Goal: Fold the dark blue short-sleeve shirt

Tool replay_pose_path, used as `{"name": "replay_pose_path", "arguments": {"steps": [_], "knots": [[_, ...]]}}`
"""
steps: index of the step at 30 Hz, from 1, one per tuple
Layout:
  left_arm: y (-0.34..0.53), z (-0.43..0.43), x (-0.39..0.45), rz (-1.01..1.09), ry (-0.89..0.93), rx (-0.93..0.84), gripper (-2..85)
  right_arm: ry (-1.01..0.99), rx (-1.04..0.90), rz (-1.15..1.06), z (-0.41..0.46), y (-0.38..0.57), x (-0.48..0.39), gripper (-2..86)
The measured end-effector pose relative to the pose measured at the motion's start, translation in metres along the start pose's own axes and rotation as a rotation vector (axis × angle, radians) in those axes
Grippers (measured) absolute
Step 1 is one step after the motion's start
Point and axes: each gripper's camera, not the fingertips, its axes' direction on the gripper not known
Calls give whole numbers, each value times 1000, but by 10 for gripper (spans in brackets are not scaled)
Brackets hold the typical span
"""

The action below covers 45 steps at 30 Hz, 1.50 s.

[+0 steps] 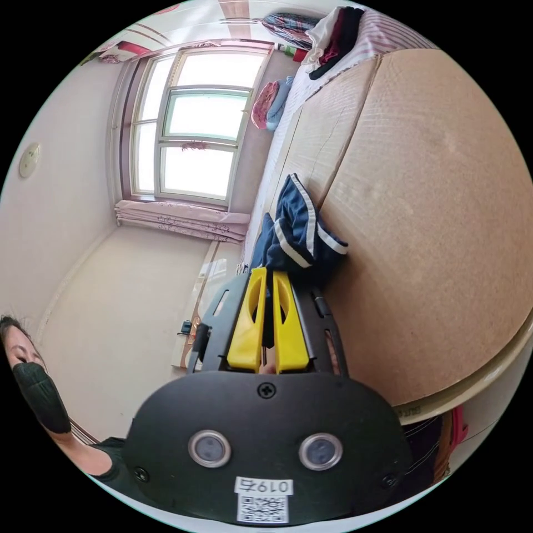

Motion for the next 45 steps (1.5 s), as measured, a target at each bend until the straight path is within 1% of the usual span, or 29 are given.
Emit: {"name": "replay_pose_path", "arguments": {"steps": [3,8,12,15,18,21,25,27,28,29,31,34,36,39,42,45], "knots": [[11,-4,24,55,-27,-14,55,-1,-4,-1,2,-7,3,2],[31,-10,60,182,-196,-55,18,-8,-56,26,14,-16,16,1],[43,-5,82,219,-195,-87,10,-11,-77,44,25,-22,25,1],[50,-3,89,160,-191,-90,8,-9,-114,10,33,-28,24,2],[58,-3,88,122,-180,-84,6,-3,-152,-53,30,-32,23,6],[65,0,89,123,-183,-77,6,-9,-235,-168,21,-42,17,10],[70,4,75,67,-123,-54,5,18,-390,-383,13,-89,-11,23],[72,7,66,28,-87,-49,6,88,-393,-452,20,-123,-25,54],[73,9,62,15,-77,-41,6,172,-390,-507,32,-147,-34,81],[73,11,60,15,-81,-38,6,251,-380,-509,49,-174,-38,87],[73,17,60,37,-100,-41,6,263,-387,-511,80,-210,-41,93],[73,28,63,108,-139,-60,7,276,-496,-455,148,-258,-34,96],[71,34,57,117,-140,-63,8,304,-534,-423,183,-279,-27,105],[67,42,37,95,-113,-69,8,283,-568,-396,220,-299,-25,117],[71,46,5,45,-36,-19,8,244,-587,-368,237,-315,-24,117],[79,47,-38,-5,97,41,10,237,-625,-361,249,-326,-23,113]]}}
